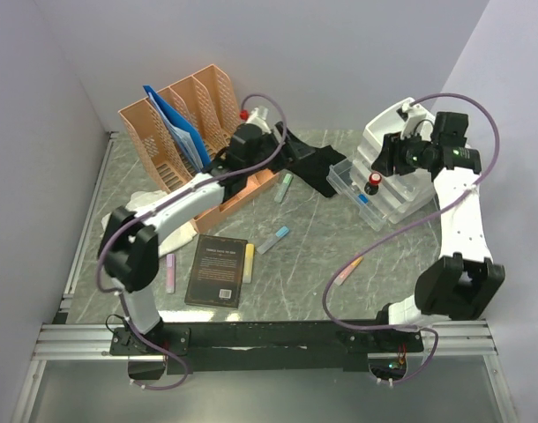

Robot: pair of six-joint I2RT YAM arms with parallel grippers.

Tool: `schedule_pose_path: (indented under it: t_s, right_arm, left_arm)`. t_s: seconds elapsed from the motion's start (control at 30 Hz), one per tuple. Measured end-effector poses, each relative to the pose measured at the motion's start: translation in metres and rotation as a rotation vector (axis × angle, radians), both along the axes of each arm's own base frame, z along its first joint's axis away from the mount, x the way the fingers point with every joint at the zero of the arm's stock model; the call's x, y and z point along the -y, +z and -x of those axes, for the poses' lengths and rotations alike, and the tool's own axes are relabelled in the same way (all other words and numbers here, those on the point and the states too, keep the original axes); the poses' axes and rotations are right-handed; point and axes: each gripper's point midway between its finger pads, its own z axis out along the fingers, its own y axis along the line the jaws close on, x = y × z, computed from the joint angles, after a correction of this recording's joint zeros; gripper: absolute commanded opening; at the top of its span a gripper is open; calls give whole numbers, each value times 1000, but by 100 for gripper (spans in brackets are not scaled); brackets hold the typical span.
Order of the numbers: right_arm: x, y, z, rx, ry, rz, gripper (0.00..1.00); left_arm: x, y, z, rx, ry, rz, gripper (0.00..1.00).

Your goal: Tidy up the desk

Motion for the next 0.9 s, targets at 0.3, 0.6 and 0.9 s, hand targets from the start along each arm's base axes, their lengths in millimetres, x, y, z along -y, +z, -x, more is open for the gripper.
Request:
schedule_pose_path:
  t_s: [0.3, 0.6, 0.9]
  right_arm:
    - [22, -63, 9, -179, -32, 171, 33]
    - [32, -100, 5, -270, -35, 346, 22]
    - [32, -126, -8, -314, -23, 506, 19]
  left_arm:
    - [-73, 2, 30, 79, 130, -123, 80]
    - [-103, 7, 43, 119, 206, -165, 82]
    - [-113, 1, 46, 113, 235, -182, 84]
